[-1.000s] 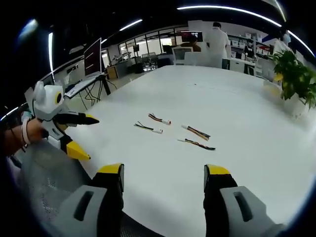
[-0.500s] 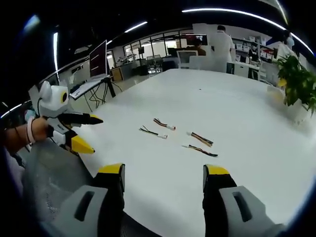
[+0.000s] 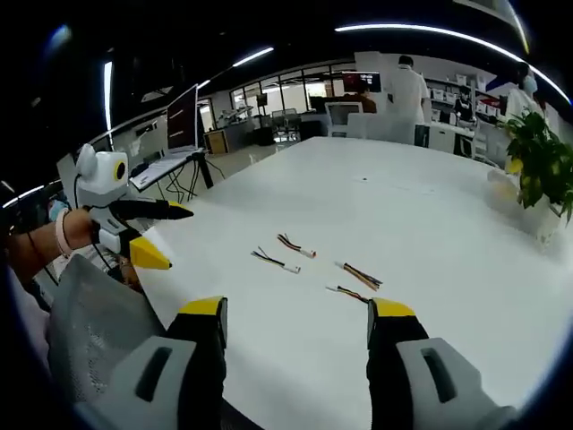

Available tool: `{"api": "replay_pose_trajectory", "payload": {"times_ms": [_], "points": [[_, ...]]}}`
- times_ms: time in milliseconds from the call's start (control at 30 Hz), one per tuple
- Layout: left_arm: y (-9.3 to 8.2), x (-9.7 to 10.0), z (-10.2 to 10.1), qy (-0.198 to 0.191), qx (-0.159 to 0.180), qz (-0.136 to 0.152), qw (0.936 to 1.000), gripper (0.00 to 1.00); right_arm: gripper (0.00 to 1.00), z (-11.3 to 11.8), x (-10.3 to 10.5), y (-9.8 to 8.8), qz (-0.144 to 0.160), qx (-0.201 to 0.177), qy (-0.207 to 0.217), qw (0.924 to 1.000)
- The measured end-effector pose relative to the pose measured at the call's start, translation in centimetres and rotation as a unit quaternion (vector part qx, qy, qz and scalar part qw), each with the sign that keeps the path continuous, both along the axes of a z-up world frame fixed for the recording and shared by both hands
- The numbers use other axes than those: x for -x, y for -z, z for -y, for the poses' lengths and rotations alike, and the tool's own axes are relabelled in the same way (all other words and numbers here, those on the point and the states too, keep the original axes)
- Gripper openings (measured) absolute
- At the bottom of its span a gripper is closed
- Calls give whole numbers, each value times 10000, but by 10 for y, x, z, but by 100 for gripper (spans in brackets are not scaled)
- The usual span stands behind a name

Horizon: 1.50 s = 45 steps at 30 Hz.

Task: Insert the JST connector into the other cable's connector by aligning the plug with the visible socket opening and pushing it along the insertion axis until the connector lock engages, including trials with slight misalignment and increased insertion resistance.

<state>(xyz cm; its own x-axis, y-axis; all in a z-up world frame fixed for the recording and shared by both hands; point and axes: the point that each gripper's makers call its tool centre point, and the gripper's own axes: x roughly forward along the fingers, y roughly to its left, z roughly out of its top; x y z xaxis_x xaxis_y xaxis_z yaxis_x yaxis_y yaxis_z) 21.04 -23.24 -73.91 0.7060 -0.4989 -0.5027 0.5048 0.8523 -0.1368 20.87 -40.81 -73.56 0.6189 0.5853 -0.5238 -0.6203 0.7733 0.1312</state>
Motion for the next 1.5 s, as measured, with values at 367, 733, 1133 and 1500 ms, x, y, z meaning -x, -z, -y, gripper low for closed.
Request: {"api": "replay_pose_trajectory", "payload": {"times_ms": [367,733,1133,1500], "points": [[-15,-21,-13,13,-124,249,9996,89,61,3,-19,-15,133,-63,-81,9999],[-18,-33,-19,26,-134,282,9995,87,61,5,-34,-10,-2,83,-113,9999],[-19,-54,-37,72,-383,469,9981,85,56,-3,-46,-10,87,141,-346,9993],[-9,-70,-29,272,-169,380,9988,80,55,-8,-61,-13,81,37,-436,9990]]}}
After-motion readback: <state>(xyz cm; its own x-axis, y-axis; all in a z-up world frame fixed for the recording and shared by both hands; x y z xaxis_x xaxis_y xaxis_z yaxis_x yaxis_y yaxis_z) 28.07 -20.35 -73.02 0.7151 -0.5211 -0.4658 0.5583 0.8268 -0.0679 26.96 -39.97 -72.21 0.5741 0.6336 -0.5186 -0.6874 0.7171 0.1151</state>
